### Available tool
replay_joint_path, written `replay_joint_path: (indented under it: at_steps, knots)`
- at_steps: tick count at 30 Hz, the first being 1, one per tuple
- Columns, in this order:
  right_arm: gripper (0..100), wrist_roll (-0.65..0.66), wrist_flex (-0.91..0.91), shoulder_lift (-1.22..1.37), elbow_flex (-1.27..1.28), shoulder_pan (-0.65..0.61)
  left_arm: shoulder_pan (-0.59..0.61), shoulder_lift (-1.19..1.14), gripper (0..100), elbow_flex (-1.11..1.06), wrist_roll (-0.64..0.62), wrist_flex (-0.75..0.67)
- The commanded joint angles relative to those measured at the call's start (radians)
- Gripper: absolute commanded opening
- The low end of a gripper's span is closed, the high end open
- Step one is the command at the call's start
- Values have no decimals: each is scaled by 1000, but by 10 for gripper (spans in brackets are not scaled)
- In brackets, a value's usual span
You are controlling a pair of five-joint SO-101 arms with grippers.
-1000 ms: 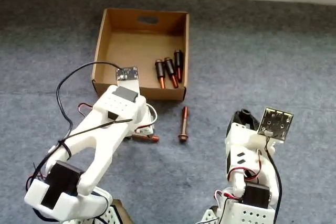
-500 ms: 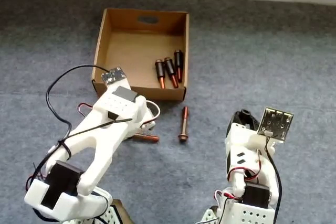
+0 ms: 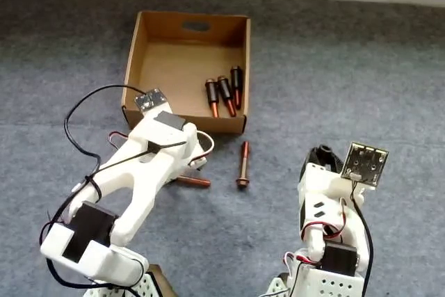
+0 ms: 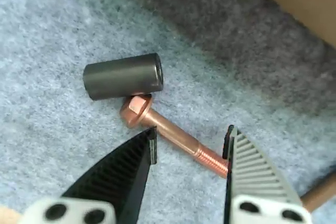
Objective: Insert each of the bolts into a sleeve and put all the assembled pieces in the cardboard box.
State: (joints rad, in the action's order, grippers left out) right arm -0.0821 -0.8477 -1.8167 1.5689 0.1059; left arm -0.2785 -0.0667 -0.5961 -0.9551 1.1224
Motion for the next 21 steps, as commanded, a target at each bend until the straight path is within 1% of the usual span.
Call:
replay_joint_path:
  at_steps: [1,4,8,11,13,16,21]
  knots:
    - [6,-8,-5,-8,-5,7,-5,12,228,35,41,12]
    - [6,-8,-5,-8,-5,7,-4,79,228,108,61,103]
    - [6,-8,-5,-8,-5,7,-1,206,228,228,81,287]
    - [6,-8,-5,-8,-5,7,-4,285,228,245,98,384]
    - [6,-8,-5,-8,-5,7,-5,298,228,209,101,405]
    - [6,-8,-5,-8,-5,7,2,268,229,162,104,400]
    - [6,-8,-5,-8,-5,7,-1,127,229,148,103,350]
